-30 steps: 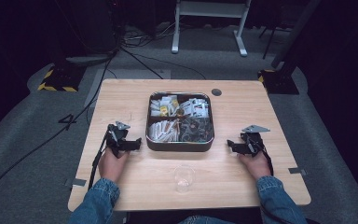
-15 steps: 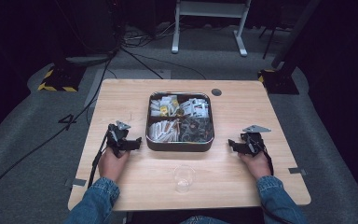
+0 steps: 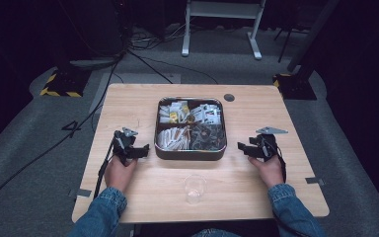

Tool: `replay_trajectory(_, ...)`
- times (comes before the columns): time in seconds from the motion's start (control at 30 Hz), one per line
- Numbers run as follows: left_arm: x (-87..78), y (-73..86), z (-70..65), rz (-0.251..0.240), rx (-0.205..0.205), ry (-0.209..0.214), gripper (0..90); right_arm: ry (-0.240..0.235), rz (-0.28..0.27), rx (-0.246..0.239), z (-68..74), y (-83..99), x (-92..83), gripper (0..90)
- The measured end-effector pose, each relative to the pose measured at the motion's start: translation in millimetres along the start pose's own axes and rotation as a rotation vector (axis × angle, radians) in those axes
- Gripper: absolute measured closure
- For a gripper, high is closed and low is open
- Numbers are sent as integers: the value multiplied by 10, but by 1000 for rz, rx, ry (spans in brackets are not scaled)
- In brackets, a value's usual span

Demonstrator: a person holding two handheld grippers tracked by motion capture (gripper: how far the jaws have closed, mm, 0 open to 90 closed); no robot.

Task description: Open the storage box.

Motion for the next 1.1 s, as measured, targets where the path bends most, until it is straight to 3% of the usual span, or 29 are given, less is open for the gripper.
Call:
replay_trajectory(0.2,1,2,-18,-1,-1,-1,168,-19,-23,-8,99,-196,-91,363)
replay_trajectory(0.33,-2,7,-33,0,-15,-8,165,-83,-15,-18,217,-359,-82,290)
replay_trajectory(0.6,16,-14,-36,3,-23,-10,155,-91,-16,-74,447,-586,-55,319)
replay_trajectory(1.1,7,-4,-22,3,-2,3,155,-110,18,-122,926,-1119,214,328)
Point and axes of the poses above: each handheld gripper's, and its own axes: x roughly forward along the jaws, y roughly out of its underside, z roughly to its left, the point moved 5 cm from there along x, roughly forward along the jaws, and after that the axes turned 7 degrees about z, right-handed, at the moved point
